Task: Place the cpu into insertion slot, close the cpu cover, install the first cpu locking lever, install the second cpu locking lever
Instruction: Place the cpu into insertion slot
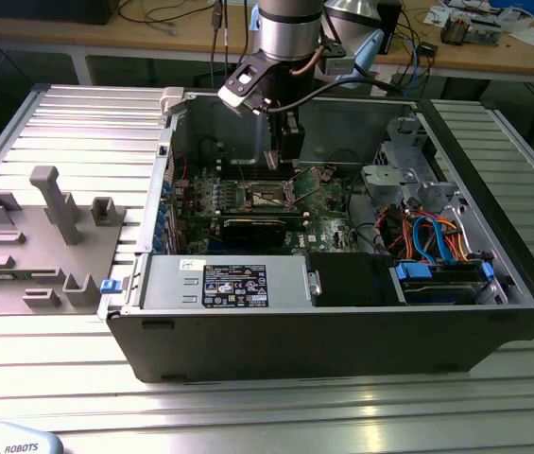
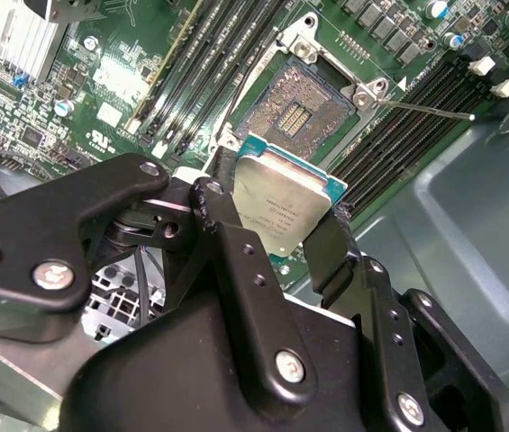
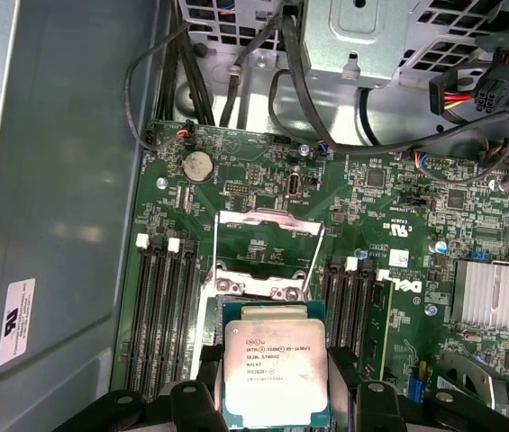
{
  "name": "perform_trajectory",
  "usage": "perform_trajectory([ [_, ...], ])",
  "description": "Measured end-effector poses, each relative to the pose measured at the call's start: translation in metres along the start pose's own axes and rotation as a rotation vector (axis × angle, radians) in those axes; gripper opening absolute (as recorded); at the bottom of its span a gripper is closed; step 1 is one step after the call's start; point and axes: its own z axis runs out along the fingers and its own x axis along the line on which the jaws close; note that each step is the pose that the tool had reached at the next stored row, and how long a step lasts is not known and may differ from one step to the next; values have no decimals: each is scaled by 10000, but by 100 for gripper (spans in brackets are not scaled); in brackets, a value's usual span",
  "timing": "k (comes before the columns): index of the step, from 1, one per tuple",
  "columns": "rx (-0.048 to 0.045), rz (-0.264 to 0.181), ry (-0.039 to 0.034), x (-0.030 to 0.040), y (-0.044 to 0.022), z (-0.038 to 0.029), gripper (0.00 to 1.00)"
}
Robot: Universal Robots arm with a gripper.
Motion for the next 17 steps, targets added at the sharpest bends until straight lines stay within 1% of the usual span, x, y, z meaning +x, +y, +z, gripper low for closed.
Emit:
perform_trajectory([
  [17,2,73,-4,0,0,3,54],
])
